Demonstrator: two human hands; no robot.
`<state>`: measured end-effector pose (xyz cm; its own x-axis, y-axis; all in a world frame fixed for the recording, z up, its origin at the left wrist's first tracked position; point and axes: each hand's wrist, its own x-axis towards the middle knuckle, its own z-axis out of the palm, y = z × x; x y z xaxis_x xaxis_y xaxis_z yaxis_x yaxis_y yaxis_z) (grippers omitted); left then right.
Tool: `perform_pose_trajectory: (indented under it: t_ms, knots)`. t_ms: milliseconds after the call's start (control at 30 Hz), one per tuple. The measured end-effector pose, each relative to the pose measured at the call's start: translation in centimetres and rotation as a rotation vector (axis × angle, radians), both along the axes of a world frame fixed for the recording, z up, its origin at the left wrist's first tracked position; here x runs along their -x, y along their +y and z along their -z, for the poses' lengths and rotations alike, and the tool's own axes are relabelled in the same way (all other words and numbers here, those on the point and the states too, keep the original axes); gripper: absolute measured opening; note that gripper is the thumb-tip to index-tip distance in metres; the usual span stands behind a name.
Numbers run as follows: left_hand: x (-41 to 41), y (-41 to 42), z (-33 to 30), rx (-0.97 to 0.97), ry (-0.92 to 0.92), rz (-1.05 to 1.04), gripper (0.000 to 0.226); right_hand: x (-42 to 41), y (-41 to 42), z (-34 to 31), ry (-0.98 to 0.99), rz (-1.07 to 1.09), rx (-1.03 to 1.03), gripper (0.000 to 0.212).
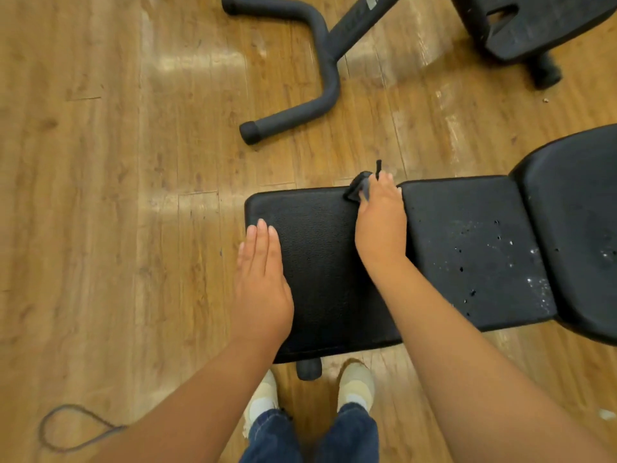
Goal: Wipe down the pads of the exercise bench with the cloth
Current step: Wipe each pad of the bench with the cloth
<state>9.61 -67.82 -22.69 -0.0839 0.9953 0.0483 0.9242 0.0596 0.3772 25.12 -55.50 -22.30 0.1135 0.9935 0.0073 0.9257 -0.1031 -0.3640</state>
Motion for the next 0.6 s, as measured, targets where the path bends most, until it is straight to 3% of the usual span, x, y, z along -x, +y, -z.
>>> perform_pose_trajectory:
  t_ms: [167, 367, 467, 600]
  knots:
    - [0.1, 0.1, 0.2, 0.003, -0.004, -0.009, 0.057, -0.1, -1.2, 0.3, 0.056, -0.049, -0.001, 0.045]
    - [0.0, 0.2, -0.2, 0.023, 0.039, -0.015, 0.057, -1.5, -11.3, 0.1, 0.046, -0.187, -0.093, 0.061]
    - [0.1, 0.2, -0.4, 0.052, 0.093, -0.005, 0.056, -2.8, -17.9, 0.9, 0.093, -0.285, -0.072, 0.053]
    - [-0.4, 0.5, -1.3, 0.093, 0.182, -0.004, 0.053, -5.6, -22.0, 2.0, 0.005, -0.483, -0.085, 0.047]
